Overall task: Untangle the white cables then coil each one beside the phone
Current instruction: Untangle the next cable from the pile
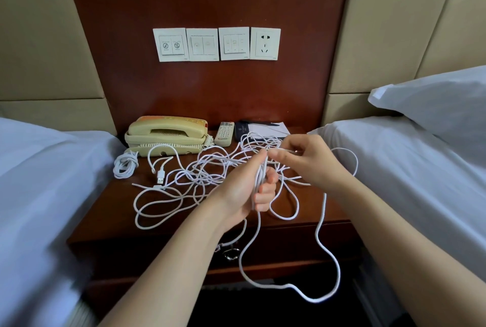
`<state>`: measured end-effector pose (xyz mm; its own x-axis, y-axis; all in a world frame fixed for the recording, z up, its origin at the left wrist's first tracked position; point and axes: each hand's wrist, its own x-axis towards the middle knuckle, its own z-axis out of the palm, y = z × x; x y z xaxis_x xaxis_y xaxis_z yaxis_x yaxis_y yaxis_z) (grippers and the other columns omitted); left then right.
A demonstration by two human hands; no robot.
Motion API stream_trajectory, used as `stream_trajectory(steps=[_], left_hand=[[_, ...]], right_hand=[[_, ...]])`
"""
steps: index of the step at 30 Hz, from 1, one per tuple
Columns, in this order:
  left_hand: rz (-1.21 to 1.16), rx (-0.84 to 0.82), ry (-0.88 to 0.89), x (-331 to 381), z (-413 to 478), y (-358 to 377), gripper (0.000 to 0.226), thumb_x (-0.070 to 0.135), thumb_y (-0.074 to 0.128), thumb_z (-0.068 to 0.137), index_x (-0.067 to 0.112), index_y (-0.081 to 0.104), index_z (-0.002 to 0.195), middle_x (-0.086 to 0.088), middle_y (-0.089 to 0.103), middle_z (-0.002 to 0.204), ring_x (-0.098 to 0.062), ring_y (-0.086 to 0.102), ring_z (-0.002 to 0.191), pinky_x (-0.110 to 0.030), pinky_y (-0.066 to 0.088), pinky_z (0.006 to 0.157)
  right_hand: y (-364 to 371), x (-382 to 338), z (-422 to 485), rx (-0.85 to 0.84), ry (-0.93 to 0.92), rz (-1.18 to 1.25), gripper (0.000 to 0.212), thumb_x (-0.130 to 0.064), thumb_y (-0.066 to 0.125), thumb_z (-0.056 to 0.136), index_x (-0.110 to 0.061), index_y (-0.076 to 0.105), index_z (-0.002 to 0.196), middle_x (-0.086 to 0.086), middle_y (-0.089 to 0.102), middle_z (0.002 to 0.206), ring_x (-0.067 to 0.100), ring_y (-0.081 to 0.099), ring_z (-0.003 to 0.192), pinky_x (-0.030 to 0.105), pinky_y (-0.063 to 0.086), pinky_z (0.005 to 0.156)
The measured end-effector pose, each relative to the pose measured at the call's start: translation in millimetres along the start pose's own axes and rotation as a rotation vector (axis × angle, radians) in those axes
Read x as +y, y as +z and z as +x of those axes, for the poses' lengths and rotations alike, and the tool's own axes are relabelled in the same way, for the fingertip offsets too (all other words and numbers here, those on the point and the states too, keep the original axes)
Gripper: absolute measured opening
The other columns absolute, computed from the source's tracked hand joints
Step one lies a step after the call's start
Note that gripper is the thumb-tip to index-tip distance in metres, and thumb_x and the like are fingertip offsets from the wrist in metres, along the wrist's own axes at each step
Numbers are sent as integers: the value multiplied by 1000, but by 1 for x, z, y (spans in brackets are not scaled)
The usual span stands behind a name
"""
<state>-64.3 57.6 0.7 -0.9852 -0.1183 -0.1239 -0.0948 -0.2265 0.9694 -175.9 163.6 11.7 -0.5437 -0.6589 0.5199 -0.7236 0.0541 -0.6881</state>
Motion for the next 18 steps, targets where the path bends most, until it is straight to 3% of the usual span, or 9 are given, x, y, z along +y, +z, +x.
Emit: stream_trajectory(steps=[3, 6, 11, 15, 18], left_hand=[[-93, -16, 30, 0, -1, 2, 52, 44, 26, 101, 13, 39, 61, 7, 27, 43, -4, 23, 34, -17, 20, 38], [-220, 21, 79, -1, 1, 2, 49, 38, 26, 102, 13, 37, 61, 7, 26, 42, -3, 22, 32, -16, 20, 35], [-421, 82, 170, 3, 2, -1, 50, 35, 26, 102, 12, 38, 60, 7, 27, 39, -3, 22, 29, -17, 19, 33], [-526, 157, 175, 6, 4, -8, 48, 34, 25, 102, 12, 37, 61, 7, 27, 39, -3, 22, 28, -17, 19, 32], [-569, 212, 186, 5, 6, -11, 49, 35, 22, 103, 13, 37, 62, 8, 28, 38, -4, 22, 28, -17, 20, 31]], right_hand=[[6, 5, -1, -56, 79, 135, 37, -22, 62, 88, 3, 52, 64, -12, 33, 46, 3, 27, 43, 11, 23, 45], [19, 15, -3, -112, 160, 186, 41, -26, 52, 95, 0, 54, 64, -1, 36, 52, 12, 30, 51, 21, 24, 50], [37, 19, -10, -274, 208, 52, 44, -14, 43, 98, -17, 47, 55, -10, 43, 44, 10, 35, 48, 20, 30, 49], [40, 6, -15, -381, 232, -44, 42, -14, 43, 96, -12, 42, 55, -2, 42, 51, 8, 33, 48, 21, 30, 52], [38, -1, -16, -423, 223, -127, 34, -16, 42, 98, 3, 46, 69, 7, 42, 62, 12, 33, 56, 26, 29, 55]])
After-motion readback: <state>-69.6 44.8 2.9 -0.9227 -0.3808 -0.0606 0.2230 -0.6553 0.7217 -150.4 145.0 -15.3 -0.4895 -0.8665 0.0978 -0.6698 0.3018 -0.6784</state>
